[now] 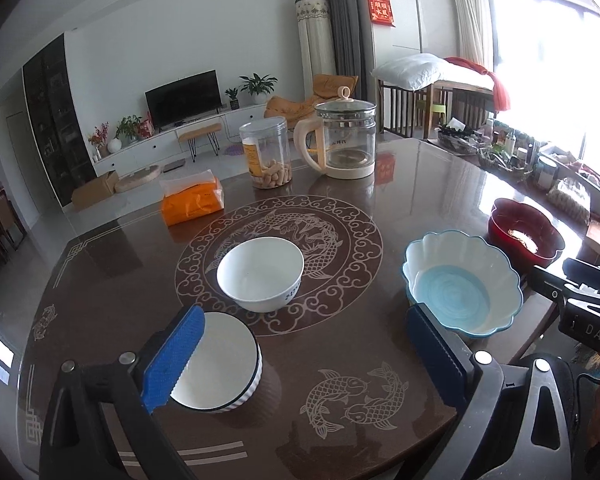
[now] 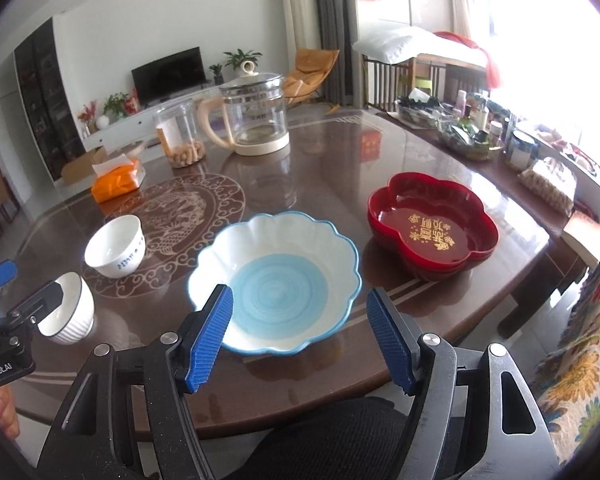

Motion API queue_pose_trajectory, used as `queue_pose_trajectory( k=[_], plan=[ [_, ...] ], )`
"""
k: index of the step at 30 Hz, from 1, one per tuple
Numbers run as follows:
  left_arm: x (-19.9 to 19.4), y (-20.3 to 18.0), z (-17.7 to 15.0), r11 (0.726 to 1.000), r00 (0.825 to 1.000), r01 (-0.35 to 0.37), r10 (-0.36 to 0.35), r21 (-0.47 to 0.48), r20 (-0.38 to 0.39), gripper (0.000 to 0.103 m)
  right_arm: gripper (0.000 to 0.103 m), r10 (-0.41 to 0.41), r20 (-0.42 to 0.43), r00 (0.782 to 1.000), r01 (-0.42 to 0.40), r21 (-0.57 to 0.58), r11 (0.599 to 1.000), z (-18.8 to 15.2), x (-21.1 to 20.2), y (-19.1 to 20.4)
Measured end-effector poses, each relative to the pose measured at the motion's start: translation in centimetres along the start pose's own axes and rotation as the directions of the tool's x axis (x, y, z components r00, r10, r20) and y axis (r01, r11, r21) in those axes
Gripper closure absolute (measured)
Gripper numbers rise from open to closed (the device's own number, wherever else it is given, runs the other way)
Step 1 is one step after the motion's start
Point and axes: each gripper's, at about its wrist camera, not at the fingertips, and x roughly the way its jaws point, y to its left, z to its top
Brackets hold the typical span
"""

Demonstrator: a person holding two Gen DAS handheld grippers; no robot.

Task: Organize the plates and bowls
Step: 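Carry the blue-rimmed bowl beside the red plates, lower it and open both tools, then close the left tool on the black-rimmed white bowl while the right tool grips it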

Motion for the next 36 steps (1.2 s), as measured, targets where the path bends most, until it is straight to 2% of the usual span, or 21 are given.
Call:
queue_pose_trajectory(
  k=[3,8,10,14,18,21,24,26,28,30,34,36],
  plan=[
    [-0.4,2.1,-0.2,0.999,1.0,0.005,-0.005,-0.046,0.013,0.003,0.03,0.031,0.009,0.999,-0.03,-0.054,0.998,0.0,-0.1,1.9],
    [-0.1,4.7,-0.9,0.992,1.0,0.016,-0.015,-0.126,0.009,0.003,0.03,0.061,0.075,0.995,-0.051,-0.135,0.989,-0.7,-1.1,4.2],
    [0.1,5.4,-1.2,0.99,1.0,0.017,-0.017,-0.142,0.0,0.003,0.03,0.105,0.081,0.991,-0.091,-0.156,0.984,-0.9,-1.4,4.8],
    [0.1,6.7,-2.6,0.991,1.0,-0.024,0.022,-0.13,-0.016,0.003,0.03,0.205,0.011,0.979,-0.201,-0.166,0.966,-1.3,-0.6,5.9],
    [1.3,10.2,-5.0,0.98,0.987,-0.115,0.094,-0.162,-0.132,0.003,0.03,0.252,-0.058,0.966,-0.259,-0.164,0.952,-2.2,0.2,7.3],
    [2.3,13.5,-6.5,0.958,0.964,-0.214,0.177,-0.188,-0.197,0.003,0.03,0.306,-0.157,0.939,-0.331,-0.177,0.927,-2.4,1.3,8.3],
    [3.3,16.3,-7.0,0.943,0.951,-0.243,0.186,-0.227,-0.249,0.003,0.03,0.324,-0.251,0.912,-0.38,-0.221,0.898,-1.8,2.3,10.3],
    [4.1,17.4,-6.8,0.939,0.949,-0.239,0.172,-0.249,-0.263,0.003,0.03,0.353,-0.327,0.877,-0.433,-0.219,0.874,-0.7,3.5,11.8],
    [5.3,17.7,-6.4,0.942,0.947,-0.228,0.155,-0.247,-0.28,0.003,0.03,0.398,-0.356,0.845,-0.476,-0.167,0.863,0.4,4.8,12.9],
    [6.7,17.7,-6.1,0.944,0.937,-0.219,0.133,-0.247,-0.324,0.003,0.03,0.43,-0.393,0.813,-0.511,-0.127,0.85,1.1,6.9,14.4],
    [8.9,18.1,-5.9,0.936,0.92,-0.175,0.045,-0.305,-0.389,0.003,0.03,0.434,-0.46,0.775,-0.518,-0.069,0.853,1.1,11.0,16.9],
    [9.8,18.1,-5.9,0.934,0.915,-0.166,0.026,-0.317,-0.403,0.004,0.03,0.434,-0.483,0.761,-0.522,-0.058,0.851,0.8,12.3,18.1]
  ],
)
